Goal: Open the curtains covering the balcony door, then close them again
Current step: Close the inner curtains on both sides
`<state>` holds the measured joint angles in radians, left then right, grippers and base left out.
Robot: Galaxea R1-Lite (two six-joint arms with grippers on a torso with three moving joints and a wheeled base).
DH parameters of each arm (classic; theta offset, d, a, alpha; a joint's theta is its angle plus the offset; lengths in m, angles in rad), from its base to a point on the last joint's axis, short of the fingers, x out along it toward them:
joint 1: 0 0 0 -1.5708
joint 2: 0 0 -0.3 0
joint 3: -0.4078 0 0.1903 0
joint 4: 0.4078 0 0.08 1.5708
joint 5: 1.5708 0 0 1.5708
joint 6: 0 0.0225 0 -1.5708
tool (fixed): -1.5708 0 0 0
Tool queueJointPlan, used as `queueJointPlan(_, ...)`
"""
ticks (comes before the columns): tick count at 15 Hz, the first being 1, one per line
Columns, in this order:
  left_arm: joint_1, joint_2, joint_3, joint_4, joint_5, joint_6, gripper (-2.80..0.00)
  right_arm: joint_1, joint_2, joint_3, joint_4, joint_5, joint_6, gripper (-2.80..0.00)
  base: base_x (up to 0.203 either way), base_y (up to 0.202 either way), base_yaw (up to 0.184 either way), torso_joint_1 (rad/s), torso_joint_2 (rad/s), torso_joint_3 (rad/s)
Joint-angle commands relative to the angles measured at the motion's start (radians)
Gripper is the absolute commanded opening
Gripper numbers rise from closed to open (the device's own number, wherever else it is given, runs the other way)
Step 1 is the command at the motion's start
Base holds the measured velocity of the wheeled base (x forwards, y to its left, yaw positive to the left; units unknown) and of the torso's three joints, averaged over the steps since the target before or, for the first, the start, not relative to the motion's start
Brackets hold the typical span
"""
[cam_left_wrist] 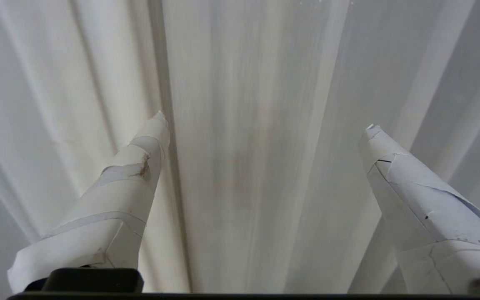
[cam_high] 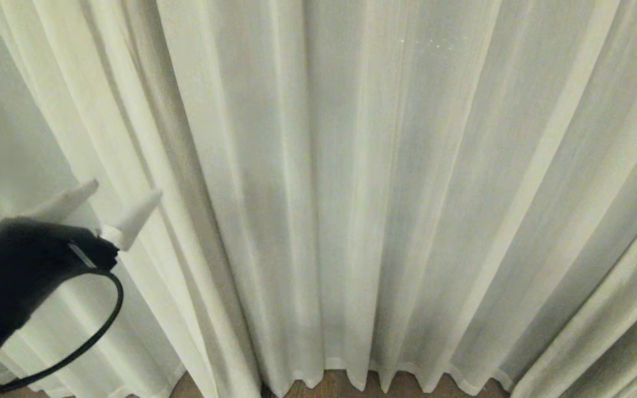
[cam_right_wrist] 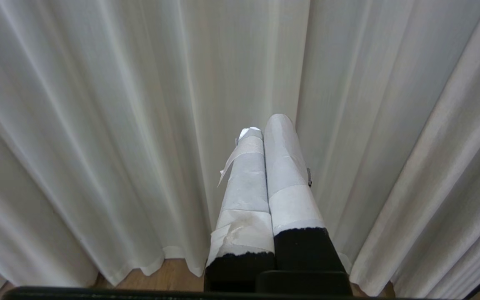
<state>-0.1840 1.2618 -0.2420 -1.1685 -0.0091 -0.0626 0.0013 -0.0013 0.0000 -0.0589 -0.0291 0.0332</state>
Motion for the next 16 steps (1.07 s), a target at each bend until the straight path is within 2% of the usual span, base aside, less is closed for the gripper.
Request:
queueJointPlan(1, 0.0, -0.052, 0.038, -0.007, 0.0, 0.0, 0.0, 0.0, 0.001, 0.0, -0.001, 0.0, 0.001, -2.8, 0.0, 0.0, 0.0, 0.0, 0.0, 0.0)
queueJointPlan(3, 0.002, -0.061, 0.061, -0.007, 0.006, 0.0, 0.0, 0.0, 0.001, 0.0, -0.001, 0.0, 0.001, -2.8, 0.0, 0.0, 0.0, 0.0, 0.0, 0.0)
queueJointPlan(4, 0.009, -0.061, 0.064, -0.008, 0.016, 0.0, -0.7, 0.0, 0.001, 0.0, -0.001, 0.0, 0.001, -2.8, 0.0, 0.0, 0.0, 0.0, 0.0, 0.0)
queueJointPlan(5, 0.018, -0.062, 0.064, -0.008, 0.023, -0.002, -2.8, 0.0, 0.001, 0.0, -0.001, 0.0, 0.001, -2.8, 0.0, 0.0, 0.0, 0.0, 0.0, 0.0)
queueJointPlan(11, 0.047, -0.129, 0.078, 0.02, 0.026, -0.002, -2.8, 0.0, 0.001, 0.0, -0.001, 0.0, 0.001, -2.8, 0.0, 0.0, 0.0, 0.0, 0.0, 0.0)
queueJointPlan(12, 0.063, -0.168, 0.078, 0.06, 0.025, -0.002, -2.8, 0.0, 0.001, 0.0, -0.001, 0.0, 0.001, -2.8, 0.0, 0.0, 0.0, 0.0, 0.0, 0.0)
queueJointPlan(16, 0.108, -0.401, 0.099, 0.356, 0.022, -0.001, -2.8, 0.0, 0.001, 0.0, -0.001, 0.0, 0.001, -2.8, 0.0, 0.0, 0.0, 0.0, 0.0, 0.0)
